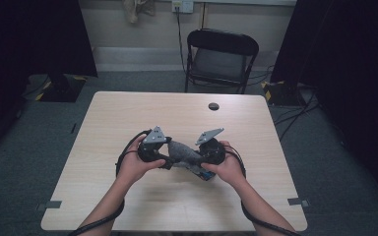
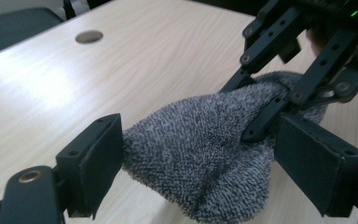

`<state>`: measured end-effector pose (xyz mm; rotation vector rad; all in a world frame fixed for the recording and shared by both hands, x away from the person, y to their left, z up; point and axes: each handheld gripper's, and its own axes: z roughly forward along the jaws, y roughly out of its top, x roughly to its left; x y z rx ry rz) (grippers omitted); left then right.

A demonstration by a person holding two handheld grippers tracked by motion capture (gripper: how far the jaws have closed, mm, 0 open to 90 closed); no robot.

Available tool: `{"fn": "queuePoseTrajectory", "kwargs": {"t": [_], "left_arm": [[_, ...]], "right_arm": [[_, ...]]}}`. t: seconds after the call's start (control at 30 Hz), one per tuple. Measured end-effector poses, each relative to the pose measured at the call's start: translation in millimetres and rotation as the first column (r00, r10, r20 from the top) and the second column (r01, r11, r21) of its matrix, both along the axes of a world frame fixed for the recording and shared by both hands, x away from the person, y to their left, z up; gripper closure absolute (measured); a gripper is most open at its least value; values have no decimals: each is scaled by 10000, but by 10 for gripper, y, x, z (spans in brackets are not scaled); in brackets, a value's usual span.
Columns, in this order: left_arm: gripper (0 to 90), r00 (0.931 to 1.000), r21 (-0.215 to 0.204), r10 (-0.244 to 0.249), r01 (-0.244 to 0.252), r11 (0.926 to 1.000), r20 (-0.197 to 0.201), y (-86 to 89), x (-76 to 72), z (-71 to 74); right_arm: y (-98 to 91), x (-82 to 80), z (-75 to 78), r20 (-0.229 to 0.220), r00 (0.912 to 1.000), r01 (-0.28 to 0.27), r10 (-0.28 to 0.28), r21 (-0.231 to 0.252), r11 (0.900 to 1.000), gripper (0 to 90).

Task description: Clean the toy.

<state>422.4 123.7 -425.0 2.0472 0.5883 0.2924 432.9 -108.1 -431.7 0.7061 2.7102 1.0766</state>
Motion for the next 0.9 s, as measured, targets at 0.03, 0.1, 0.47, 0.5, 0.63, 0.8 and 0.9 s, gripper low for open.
{"fn": "queuePoseTrajectory", "kwargs": {"t": [0.03,0.1,0.47,0.5,0.63,0.8,0.9], "left_arm": [[158,10000,-2,3,-3,10000,-78,3,7,-24],[160,9998,142,-58,61,9999,-195,11,20,-63],[516,9970,676,-437,480,9966,-633,-13,12,-172],[638,9956,670,-387,445,9968,-851,-11,6,-171],[756,9929,650,-261,338,9973,-1160,23,-16,-134],[778,9906,427,50,8,9991,-1365,107,-32,-84],[781,9904,350,282,-236,9991,-1352,183,-40,-75]], "right_arm": [[5,1,-7,-13,9999,-131,131,22,9999,644],[9,2,-14,-58,9998,-202,202,34,9998,645],[16,11,38,-254,9988,-420,428,327,9986,650],[16,11,34,-256,9989,-387,396,314,9988,649],[3,7,13,-172,9994,-278,287,538,9982,627],[35,-8,26,53,9999,-132,128,750,9971,525],[48,-4,47,205,9994,244,-264,926,9954,397]]}}
